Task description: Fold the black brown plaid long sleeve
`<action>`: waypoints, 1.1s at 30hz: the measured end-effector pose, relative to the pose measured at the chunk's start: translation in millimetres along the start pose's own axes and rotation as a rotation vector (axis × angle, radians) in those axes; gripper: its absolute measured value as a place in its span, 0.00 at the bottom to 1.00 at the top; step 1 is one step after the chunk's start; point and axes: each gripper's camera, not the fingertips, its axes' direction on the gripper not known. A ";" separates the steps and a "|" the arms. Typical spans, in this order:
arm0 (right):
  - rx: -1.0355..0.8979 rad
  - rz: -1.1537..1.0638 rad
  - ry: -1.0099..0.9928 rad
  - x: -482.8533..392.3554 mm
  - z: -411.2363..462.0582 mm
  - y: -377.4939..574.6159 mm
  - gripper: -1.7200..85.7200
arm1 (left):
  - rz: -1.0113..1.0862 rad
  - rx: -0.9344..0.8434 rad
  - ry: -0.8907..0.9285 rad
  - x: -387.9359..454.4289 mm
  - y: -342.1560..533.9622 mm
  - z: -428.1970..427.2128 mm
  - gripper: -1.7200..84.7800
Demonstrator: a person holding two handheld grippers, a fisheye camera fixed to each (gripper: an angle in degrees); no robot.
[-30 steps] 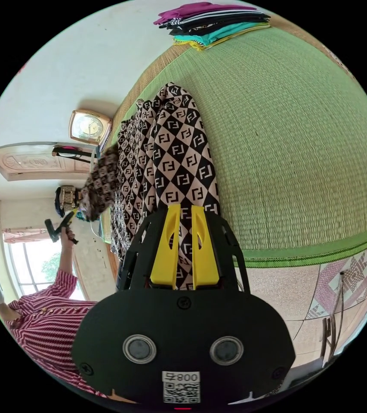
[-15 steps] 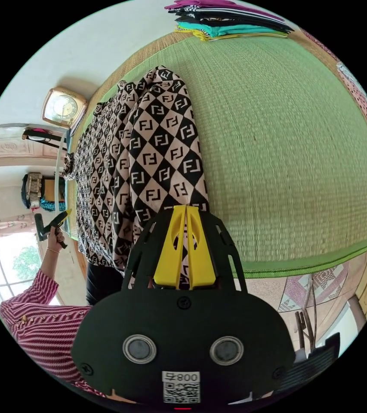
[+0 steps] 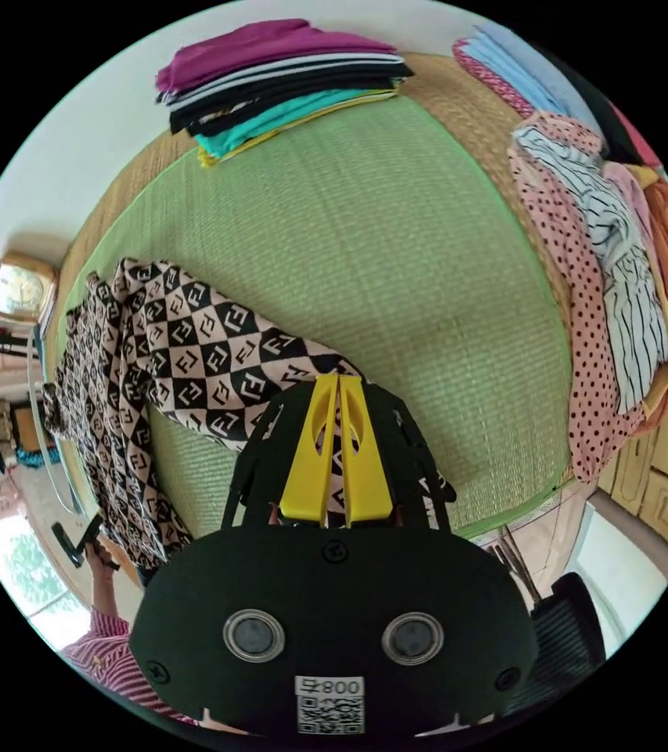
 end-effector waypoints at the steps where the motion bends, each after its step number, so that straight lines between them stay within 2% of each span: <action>1: 0.040 0.008 -0.063 4.9 -9.0 7.2 0.02 | 0.026 0.034 -0.028 3.3 -8.8 -10.7 0.02; 5: 0.129 -0.076 -0.210 -21.1 -21.0 41.1 0.02 | 0.075 0.117 -0.155 3.6 -68.0 -39.4 0.02; 10: 0.084 -0.281 -0.347 -106.9 5.7 72.6 0.02 | -0.002 0.189 -0.201 -20.8 -146.7 -59.6 0.02; 13: 0.049 -0.349 -0.327 -141.0 21.4 77.8 0.02 | -0.021 0.174 -0.252 -37.4 -184.2 -63.9 0.02; 18: 0.025 -0.349 -0.340 -150.2 39.0 81.5 0.02 | -0.112 0.126 -0.371 -82.8 -220.9 -73.1 0.02; 20: 0.014 -0.346 -0.327 -149.2 44.1 83.6 0.02 | -0.209 0.116 -0.537 -117.0 -223.3 -97.0 0.02; 22: 0.007 -0.341 -0.331 -144.9 46.2 87.2 0.02 | -0.289 0.162 -0.558 -144.9 -209.7 -128.2 0.02; 25: 0.013 -0.330 -0.347 -136.9 44.6 91.1 0.02 | -0.481 0.289 -0.447 -191.0 -158.1 -171.8 0.02; 27: 0.017 -0.322 -0.356 -133.2 43.0 93.3 0.02 | -0.522 0.346 -0.361 -201.7 -123.8 -181.2 0.02; 33: 0.067 -0.299 -0.348 -125.2 24.1 95.9 0.02 | -0.231 0.368 -0.143 -141.3 -87.5 -158.8 0.02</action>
